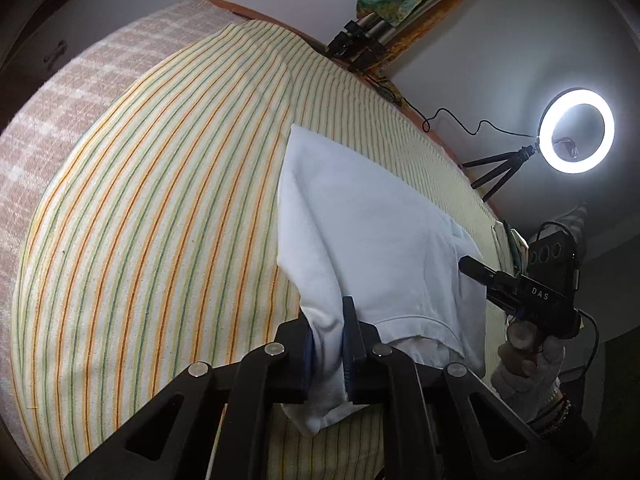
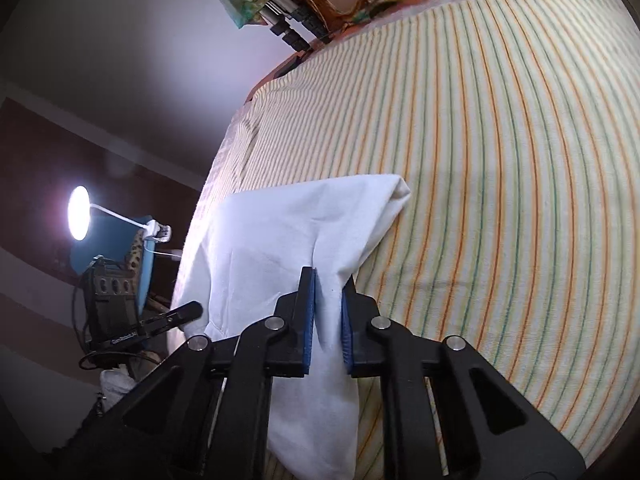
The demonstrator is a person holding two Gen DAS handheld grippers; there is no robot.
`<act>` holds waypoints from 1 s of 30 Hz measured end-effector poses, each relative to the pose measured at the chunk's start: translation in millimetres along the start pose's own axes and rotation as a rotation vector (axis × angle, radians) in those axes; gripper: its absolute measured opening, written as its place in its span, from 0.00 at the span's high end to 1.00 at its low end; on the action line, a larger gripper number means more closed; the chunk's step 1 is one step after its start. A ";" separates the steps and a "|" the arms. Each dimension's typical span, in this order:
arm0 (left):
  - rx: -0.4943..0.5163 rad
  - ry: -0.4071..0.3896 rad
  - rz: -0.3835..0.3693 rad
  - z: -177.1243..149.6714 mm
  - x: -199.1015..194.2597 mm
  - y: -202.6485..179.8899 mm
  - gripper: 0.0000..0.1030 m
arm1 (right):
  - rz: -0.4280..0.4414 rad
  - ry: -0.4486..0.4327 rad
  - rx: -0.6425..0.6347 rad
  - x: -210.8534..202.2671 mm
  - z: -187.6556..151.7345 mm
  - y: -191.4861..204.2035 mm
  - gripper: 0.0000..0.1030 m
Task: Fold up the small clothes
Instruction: 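Lift the folded shirt with both grippers and carry it toward the clothes stack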
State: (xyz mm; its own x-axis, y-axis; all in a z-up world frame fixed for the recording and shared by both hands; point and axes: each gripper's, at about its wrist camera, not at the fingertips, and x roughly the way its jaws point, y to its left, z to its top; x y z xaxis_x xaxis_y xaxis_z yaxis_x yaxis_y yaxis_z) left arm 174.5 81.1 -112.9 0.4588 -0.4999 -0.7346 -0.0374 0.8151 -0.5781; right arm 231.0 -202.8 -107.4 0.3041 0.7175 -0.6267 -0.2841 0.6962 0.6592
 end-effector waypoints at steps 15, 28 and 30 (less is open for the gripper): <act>0.176 -0.085 -0.010 -6.2 -21.6 -64.0 0.93 | -0.068 -0.094 -0.155 -37.7 -0.2 46.8 0.90; 0.291 -0.068 -0.092 -20.5 11.7 -144.7 0.93 | -0.187 -0.178 -0.212 -120.7 -4.9 27.3 0.90; 0.306 -0.064 -0.107 -20.4 20.0 -159.4 0.93 | -0.199 -0.192 -0.203 -137.0 -6.5 21.2 0.90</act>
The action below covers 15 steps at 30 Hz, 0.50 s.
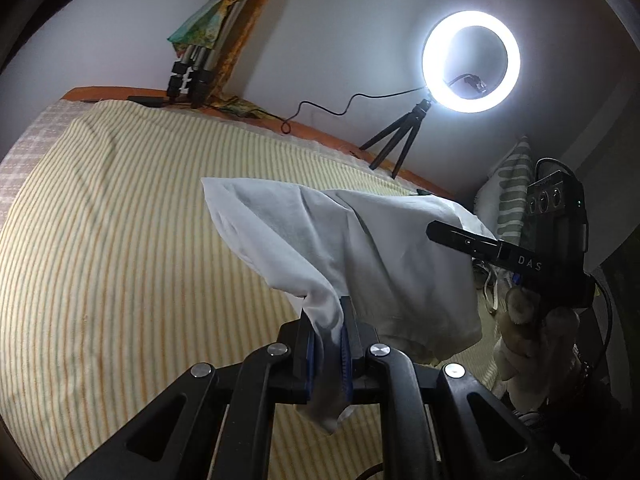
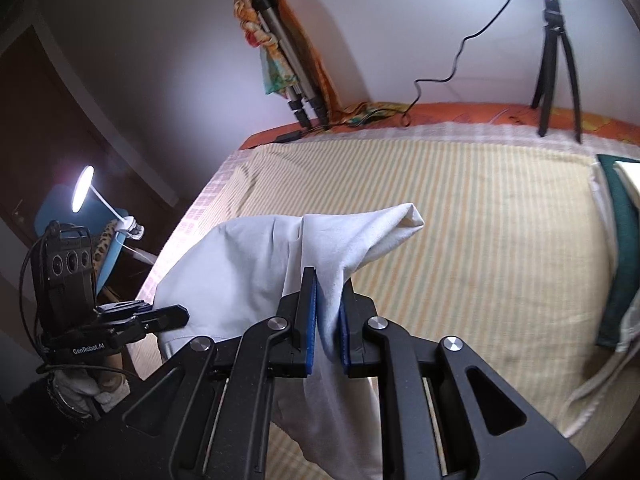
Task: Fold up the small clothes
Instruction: 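Lift the folded shirt with both grippers and carry it toward the clothes stack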
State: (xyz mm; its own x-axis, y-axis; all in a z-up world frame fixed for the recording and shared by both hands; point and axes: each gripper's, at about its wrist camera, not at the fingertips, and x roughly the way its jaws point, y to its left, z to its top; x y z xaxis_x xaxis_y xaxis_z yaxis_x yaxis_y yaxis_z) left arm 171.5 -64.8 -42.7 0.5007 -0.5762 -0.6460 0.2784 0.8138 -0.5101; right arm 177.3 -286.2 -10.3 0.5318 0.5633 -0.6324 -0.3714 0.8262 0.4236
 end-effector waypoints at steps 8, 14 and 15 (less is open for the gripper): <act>0.084 0.014 -0.049 17.9 44.6 -57.0 0.93 | -0.082 -0.054 0.035 -68.6 5.2 -47.5 0.90; 0.137 0.013 -0.083 33.8 78.6 -101.3 0.93 | -0.156 -0.085 0.026 -110.5 14.5 -81.6 0.90; 0.146 0.012 -0.088 37.0 83.9 -109.0 0.93 | -0.169 -0.089 0.023 -116.7 15.7 -85.9 0.90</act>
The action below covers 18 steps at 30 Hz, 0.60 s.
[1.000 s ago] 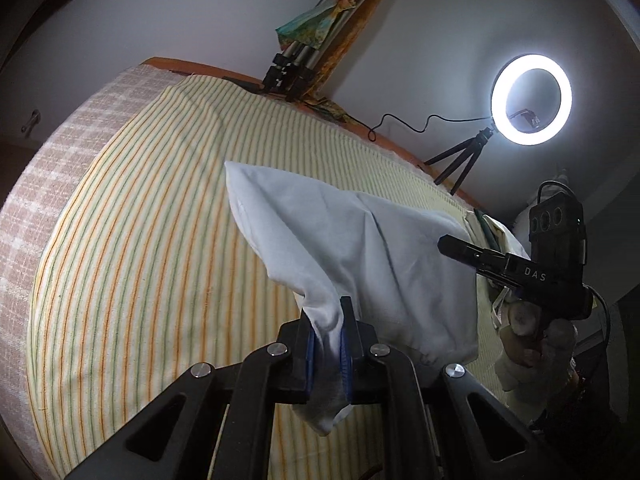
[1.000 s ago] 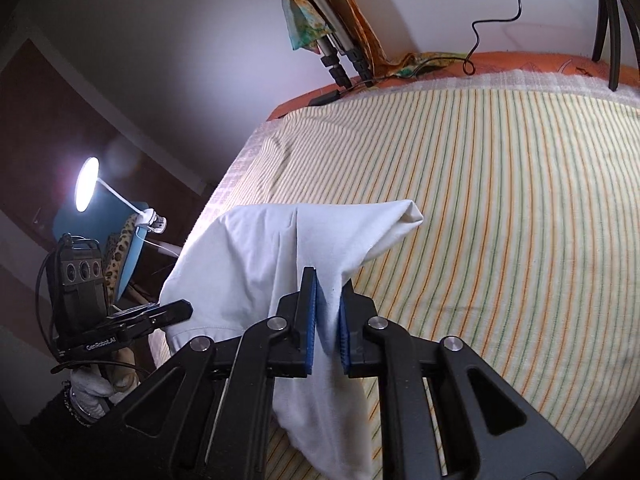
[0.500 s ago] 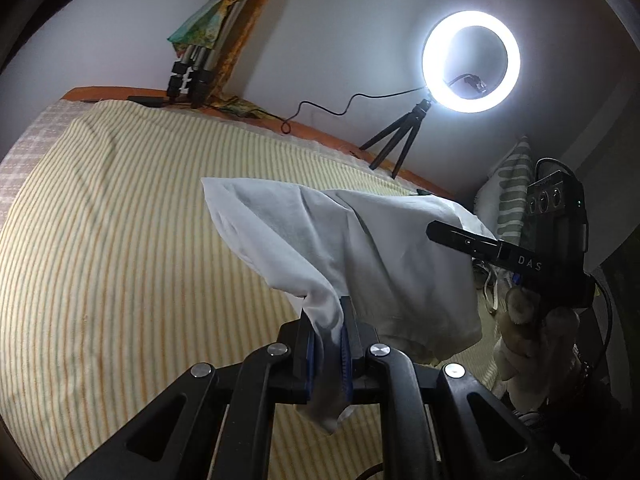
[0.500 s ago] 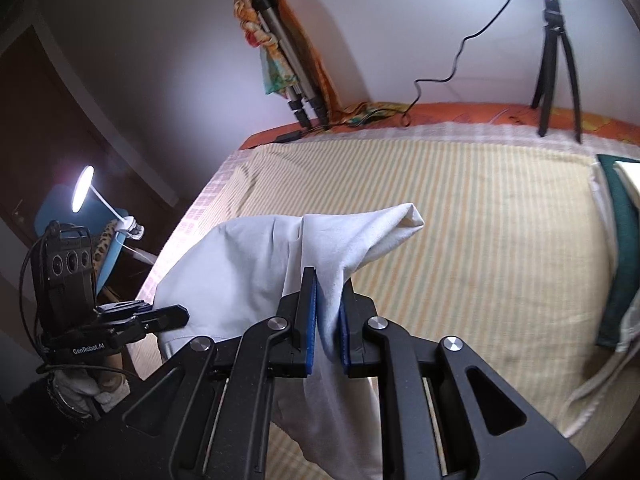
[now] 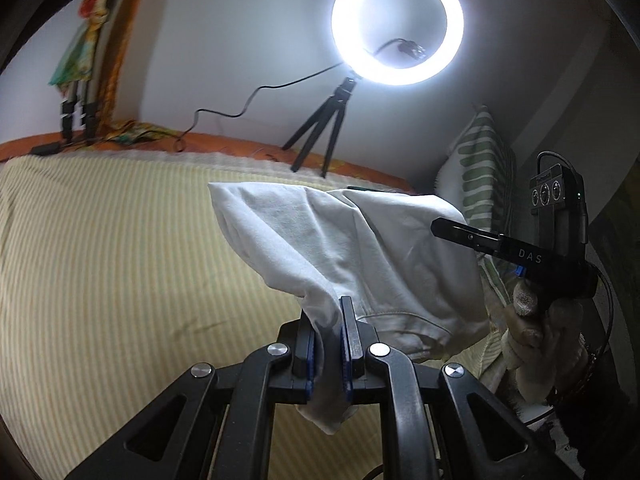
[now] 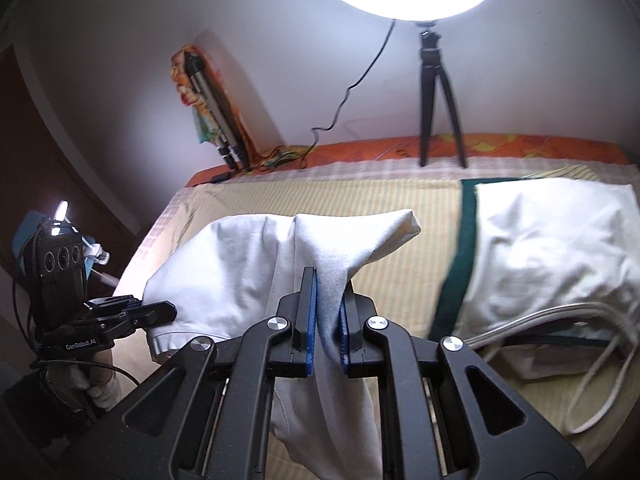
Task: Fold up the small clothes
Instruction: 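Lift the folded shirt with both grippers and carry it toward the clothes stack, then lower the folded shirt onto the clothes stack and open both grippers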
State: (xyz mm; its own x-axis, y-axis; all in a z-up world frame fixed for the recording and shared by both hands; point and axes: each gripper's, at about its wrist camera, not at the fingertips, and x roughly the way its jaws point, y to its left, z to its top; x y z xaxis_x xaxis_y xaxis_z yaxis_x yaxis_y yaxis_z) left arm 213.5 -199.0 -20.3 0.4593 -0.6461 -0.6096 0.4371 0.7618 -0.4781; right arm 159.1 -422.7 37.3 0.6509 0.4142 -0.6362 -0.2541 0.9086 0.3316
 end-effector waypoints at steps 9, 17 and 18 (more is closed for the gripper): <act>0.108 -0.001 -0.050 37.2 58.6 -70.5 0.93 | -0.113 -0.064 -0.009 -50.4 26.1 -58.2 0.90; 0.178 -0.027 -0.088 65.6 114.0 -123.4 0.93 | -0.190 -0.122 0.016 -79.7 47.8 -123.0 0.90; 0.179 -0.031 -0.093 67.9 121.4 -127.1 0.93 | -0.198 -0.128 0.021 -81.5 50.5 -130.1 0.90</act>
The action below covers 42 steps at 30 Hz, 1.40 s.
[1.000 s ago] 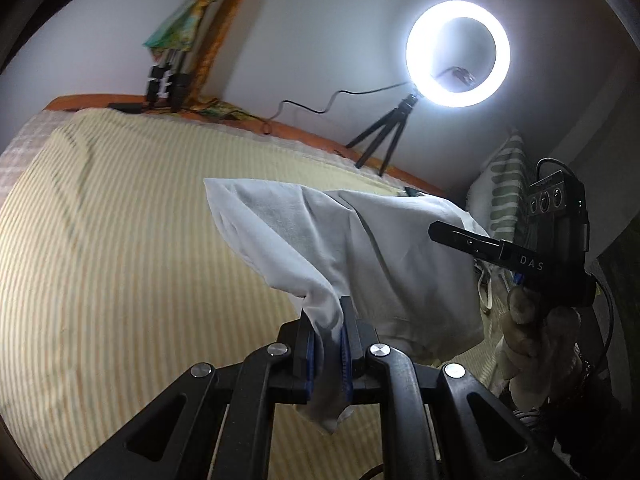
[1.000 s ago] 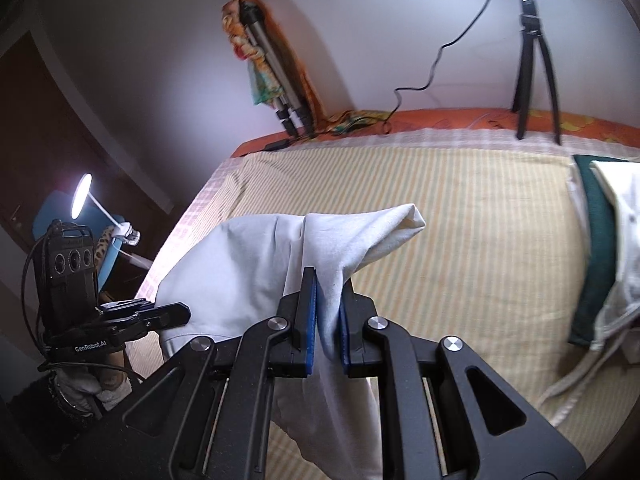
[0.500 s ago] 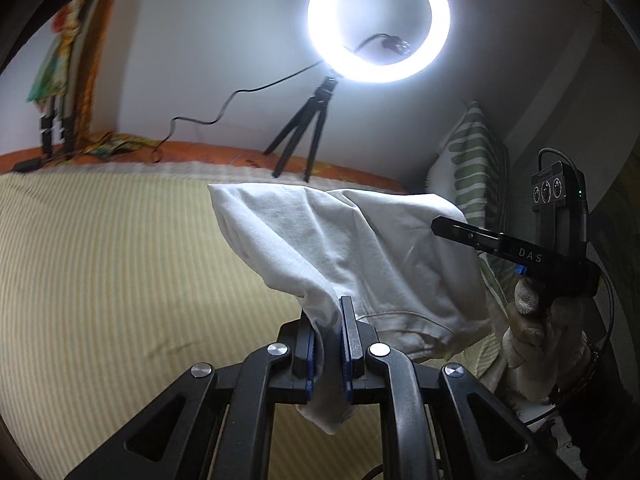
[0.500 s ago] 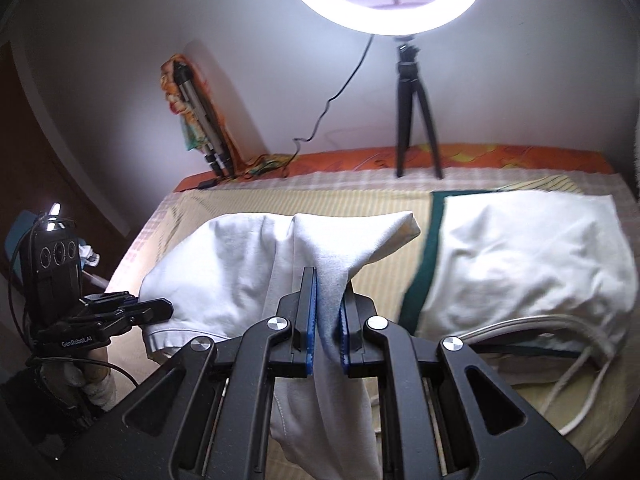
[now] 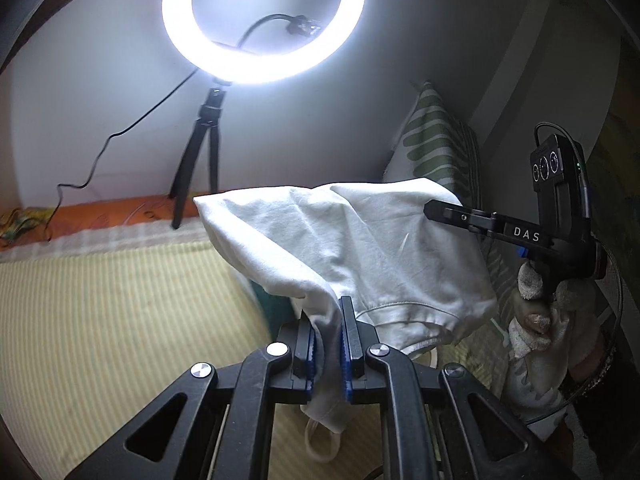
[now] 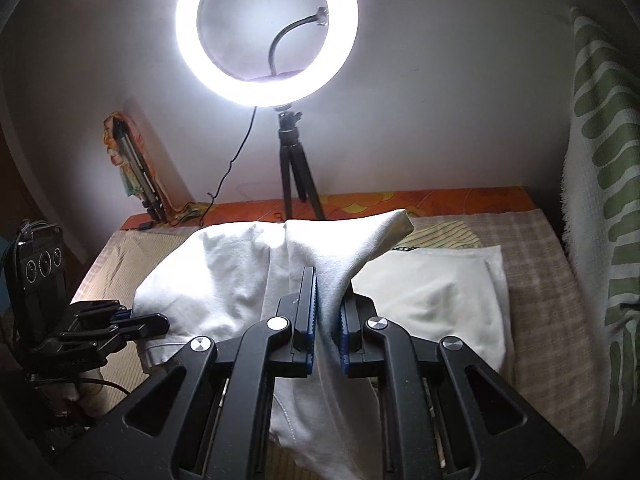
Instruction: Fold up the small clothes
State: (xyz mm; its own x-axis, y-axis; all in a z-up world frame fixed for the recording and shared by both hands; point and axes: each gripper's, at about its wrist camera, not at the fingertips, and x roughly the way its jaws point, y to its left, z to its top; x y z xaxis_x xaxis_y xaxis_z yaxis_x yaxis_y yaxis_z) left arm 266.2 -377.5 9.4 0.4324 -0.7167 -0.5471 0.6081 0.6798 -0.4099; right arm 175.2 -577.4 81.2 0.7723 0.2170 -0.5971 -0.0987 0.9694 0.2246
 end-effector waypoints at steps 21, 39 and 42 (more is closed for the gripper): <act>0.048 0.081 0.066 -6.0 71.5 -8.8 0.90 | -0.116 0.099 0.080 69.3 -11.4 -104.8 0.90; 0.049 0.058 0.120 -8.0 35.0 -12.2 0.33 | -0.247 0.054 0.073 40.0 -6.3 -83.5 0.45; 0.066 0.049 0.125 -10.0 23.7 -17.3 0.32 | -0.247 0.043 0.067 31.7 -8.5 -69.8 0.45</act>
State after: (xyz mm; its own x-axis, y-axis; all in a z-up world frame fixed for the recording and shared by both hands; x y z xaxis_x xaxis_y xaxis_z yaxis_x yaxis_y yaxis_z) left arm 259.3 -404.7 -3.8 0.4753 -0.6177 -0.6265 0.5951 0.7502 -0.2882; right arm 201.3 -637.2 40.0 0.7403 -0.0194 -0.6720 0.1322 0.9843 0.1172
